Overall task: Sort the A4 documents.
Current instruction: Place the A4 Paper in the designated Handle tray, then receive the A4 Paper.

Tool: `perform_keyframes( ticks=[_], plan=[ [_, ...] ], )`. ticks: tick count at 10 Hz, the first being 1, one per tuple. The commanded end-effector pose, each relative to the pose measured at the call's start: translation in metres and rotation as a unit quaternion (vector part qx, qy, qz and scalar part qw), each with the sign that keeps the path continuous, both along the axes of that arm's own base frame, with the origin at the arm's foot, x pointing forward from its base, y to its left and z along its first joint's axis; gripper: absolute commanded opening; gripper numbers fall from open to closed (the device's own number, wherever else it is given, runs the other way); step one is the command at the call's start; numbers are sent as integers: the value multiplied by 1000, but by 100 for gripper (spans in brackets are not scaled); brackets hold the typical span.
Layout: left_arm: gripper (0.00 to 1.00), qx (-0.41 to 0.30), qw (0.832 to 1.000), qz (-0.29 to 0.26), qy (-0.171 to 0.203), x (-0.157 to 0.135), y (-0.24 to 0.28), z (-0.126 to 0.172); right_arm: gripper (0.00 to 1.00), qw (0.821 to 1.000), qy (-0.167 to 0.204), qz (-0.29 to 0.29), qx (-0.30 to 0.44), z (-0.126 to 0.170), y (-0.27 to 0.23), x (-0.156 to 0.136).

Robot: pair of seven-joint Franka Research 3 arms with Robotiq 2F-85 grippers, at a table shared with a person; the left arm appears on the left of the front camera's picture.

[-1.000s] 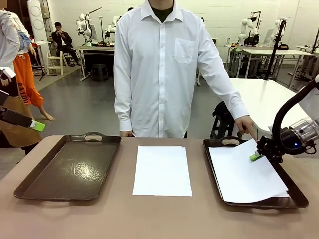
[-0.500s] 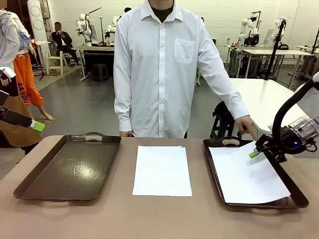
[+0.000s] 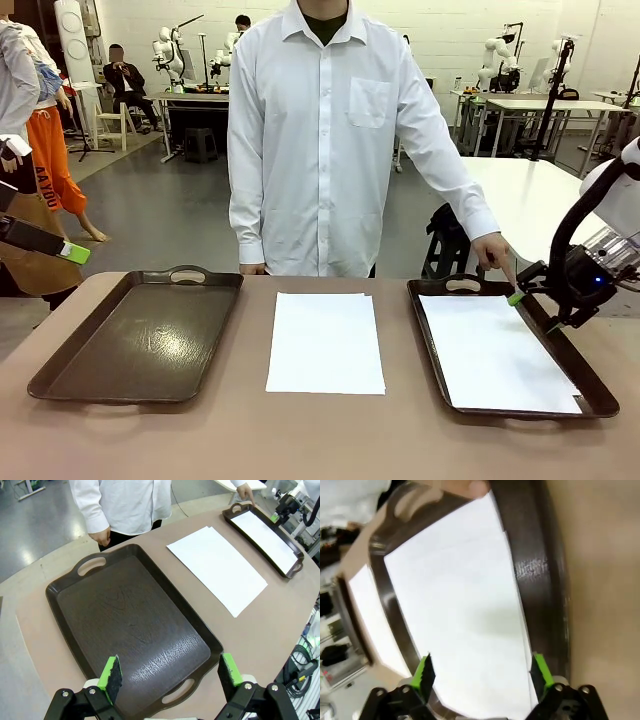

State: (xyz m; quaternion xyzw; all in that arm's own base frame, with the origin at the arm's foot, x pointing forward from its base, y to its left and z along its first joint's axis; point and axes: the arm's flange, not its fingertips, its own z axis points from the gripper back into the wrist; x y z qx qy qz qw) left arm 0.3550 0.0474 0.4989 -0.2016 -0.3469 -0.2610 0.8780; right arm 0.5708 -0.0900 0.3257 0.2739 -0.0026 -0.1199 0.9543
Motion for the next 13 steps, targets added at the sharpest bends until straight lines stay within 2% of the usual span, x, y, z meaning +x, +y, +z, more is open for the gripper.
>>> perform_keyframes(
  ticks=[1, 2, 5, 6, 13],
  plan=[
    [100, -7, 1000, -10, -5, 1, 2, -3, 100, 997, -4, -39, -66, 9, 15, -15],
    [100, -7, 1000, -10, -5, 1, 2, -3, 100, 996, -15, -38, -77, 14, 21, -15],
    [100, -7, 1000, -10, -5, 1, 2, -3, 100, 997, -15, -42, -67, 16, 29, -9],
    [100, -7, 1000, -10, -5, 1, 2, -3, 100, 997, -23, -25, -62, 20, 21, -8],
    [100, -7, 1000, -10, -5, 1, 2, -3, 100, 997, -23, -25, -62, 20, 21, -8]
  ],
)
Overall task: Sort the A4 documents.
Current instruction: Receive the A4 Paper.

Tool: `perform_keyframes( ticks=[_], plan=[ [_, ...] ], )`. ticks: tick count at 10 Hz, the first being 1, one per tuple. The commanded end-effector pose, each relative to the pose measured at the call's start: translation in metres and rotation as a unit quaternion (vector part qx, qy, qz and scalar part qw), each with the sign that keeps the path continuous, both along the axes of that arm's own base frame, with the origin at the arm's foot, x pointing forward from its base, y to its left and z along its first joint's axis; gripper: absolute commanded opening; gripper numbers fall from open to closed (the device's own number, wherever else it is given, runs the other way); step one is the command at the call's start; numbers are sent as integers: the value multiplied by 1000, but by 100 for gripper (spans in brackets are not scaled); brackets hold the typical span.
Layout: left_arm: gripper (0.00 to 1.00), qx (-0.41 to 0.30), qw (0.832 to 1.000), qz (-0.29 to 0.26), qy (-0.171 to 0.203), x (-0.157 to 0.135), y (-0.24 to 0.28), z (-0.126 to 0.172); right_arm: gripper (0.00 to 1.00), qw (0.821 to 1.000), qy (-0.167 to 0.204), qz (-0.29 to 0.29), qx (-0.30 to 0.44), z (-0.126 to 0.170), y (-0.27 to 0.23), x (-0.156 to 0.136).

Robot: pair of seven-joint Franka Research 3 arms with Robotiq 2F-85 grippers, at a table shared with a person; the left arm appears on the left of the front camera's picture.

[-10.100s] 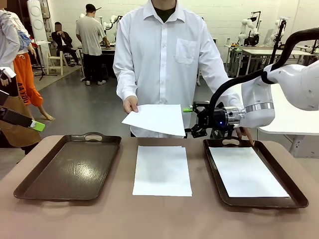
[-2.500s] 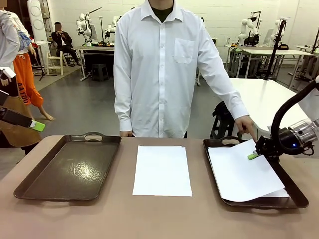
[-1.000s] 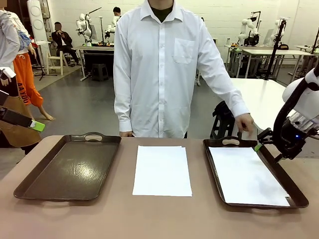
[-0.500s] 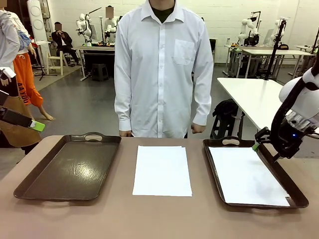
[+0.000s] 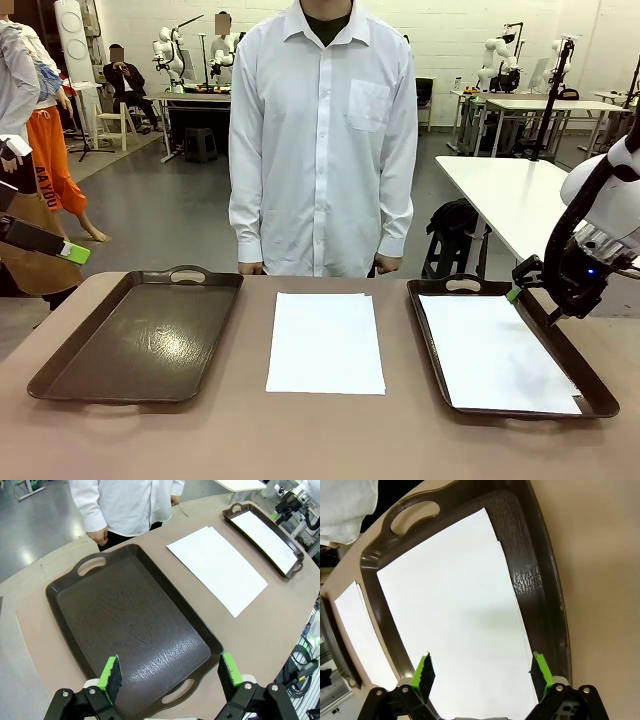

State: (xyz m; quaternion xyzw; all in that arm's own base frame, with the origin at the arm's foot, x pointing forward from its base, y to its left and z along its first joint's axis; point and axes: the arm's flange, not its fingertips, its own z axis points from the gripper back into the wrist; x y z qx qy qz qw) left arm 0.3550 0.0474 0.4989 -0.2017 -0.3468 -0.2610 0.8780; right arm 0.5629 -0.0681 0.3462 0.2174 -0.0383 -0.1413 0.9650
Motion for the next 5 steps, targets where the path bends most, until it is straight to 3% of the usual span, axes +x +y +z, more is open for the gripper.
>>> perform_keyframes(
  ticks=[1, 5],
  plan=[
    [100, -6, 1000, -10, -5, 1, 2, -3, 100, 1000, -2, 4, -1, -1, -1, -1],
    [100, -6, 1000, -10, -5, 1, 2, -3, 100, 1000, -2, 4, -1, -1, -1, -1]
  ],
)
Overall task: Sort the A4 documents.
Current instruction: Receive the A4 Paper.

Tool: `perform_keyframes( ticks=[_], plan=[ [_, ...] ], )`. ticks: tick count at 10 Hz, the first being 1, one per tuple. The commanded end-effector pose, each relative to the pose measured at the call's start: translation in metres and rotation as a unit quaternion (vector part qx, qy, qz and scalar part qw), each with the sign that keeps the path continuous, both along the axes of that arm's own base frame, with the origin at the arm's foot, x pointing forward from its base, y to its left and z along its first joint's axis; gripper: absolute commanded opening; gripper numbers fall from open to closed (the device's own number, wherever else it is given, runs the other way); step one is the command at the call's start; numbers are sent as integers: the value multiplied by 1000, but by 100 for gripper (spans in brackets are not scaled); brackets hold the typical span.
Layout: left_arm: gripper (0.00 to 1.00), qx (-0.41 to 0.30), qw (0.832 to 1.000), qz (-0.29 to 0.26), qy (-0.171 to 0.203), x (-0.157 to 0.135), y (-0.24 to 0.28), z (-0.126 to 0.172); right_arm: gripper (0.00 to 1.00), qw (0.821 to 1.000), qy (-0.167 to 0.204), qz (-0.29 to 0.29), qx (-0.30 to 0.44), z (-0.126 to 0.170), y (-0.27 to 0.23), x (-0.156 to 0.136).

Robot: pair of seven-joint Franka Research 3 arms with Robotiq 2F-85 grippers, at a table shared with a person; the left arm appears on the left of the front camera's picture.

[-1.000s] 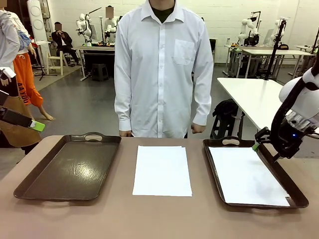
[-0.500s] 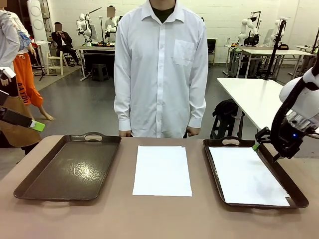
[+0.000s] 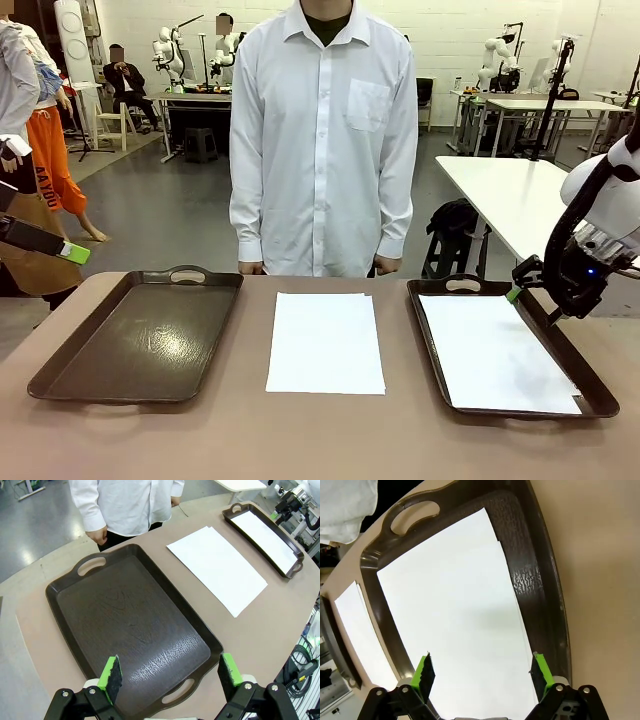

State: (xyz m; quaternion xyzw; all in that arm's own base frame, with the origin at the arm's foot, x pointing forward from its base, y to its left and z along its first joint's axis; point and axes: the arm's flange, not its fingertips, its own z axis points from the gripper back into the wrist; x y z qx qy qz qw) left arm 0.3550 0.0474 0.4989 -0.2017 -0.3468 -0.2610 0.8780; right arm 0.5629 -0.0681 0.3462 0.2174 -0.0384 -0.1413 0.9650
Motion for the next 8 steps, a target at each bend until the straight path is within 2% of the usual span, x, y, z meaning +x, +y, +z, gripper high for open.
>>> perform_keyframes(
  ticks=[1, 2, 3, 4, 6, 7, 8],
  plan=[
    [100, -6, 1000, -10, -5, 1, 2, -3, 100, 1000, 0, 0, 0, 0, 0, 0],
    [100, -6, 1000, -10, -5, 1, 2, -3, 100, 990, -110, 48, -75, 41, 16, -34],
    [100, -6, 1000, -10, -5, 1, 2, -3, 100, 967, -197, 80, -139, 68, 33, -61],
    [100, -6, 1000, -10, -5, 1, 2, -3, 100, 943, -258, 132, -163, 91, 49, -82],
    [100, -6, 1000, -10, -5, 1, 2, -3, 100, 889, -339, 286, -117, 130, 74, -102],
    [100, -6, 1000, -10, -5, 1, 2, -3, 100, 859, -371, 339, -103, 149, 87, -114],
    [100, -6, 1000, -10, -5, 1, 2, -3, 100, 840, -383, 376, -83, 160, 91, -128]
  ],
)
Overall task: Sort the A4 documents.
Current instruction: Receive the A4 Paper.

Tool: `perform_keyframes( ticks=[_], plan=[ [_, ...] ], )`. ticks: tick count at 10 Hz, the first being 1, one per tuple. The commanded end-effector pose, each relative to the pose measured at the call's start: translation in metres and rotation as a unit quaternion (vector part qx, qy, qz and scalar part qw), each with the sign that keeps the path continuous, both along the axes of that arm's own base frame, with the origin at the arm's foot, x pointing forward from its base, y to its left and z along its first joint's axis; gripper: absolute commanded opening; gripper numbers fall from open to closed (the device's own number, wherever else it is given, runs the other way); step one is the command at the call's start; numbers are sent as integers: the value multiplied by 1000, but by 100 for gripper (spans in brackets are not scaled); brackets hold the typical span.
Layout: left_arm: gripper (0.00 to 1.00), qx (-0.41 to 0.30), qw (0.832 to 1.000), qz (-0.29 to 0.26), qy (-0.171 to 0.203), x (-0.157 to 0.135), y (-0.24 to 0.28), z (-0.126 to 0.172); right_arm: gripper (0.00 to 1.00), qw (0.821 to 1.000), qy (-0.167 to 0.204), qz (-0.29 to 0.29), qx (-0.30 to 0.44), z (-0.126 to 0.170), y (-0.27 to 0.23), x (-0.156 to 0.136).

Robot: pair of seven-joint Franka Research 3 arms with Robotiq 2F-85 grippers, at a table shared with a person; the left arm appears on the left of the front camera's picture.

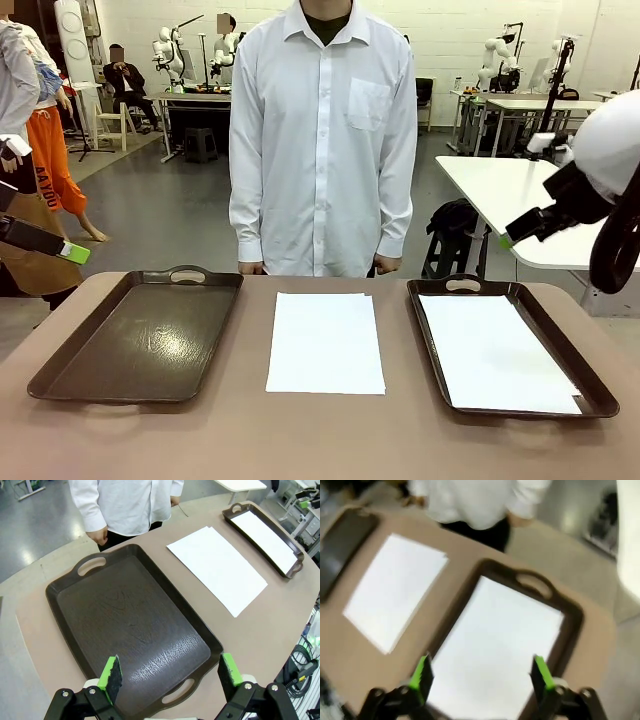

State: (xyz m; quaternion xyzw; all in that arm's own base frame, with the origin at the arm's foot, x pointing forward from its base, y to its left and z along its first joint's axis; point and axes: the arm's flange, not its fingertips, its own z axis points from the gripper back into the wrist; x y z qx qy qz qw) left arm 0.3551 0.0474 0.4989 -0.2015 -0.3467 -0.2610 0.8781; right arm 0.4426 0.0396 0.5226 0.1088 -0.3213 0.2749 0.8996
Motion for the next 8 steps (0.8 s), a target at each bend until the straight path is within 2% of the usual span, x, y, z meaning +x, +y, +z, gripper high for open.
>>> perform_keyframes(
  ticks=[1, 3, 5, 7, 8],
  plan=[
    [100, -7, 1000, -10, -5, 1, 2, -3, 100, 991, -10, 118, 54, -10, -22, -20],
    [100, -7, 1000, -10, -5, 1, 2, -3, 100, 982, -14, 175, 76, -6, -35, -42],
    [100, -7, 1000, -10, -5, 1, 2, -3, 100, 985, 30, 156, 69, -8, -41, -43],
    [100, -7, 1000, -10, -5, 1, 2, -3, 100, 979, 74, 178, 58, -10, -42, -46],
    [100, -7, 1000, -10, -5, 1, 2, -3, 100, 978, 73, 188, 56, -9, -42, -51]
  ],
)
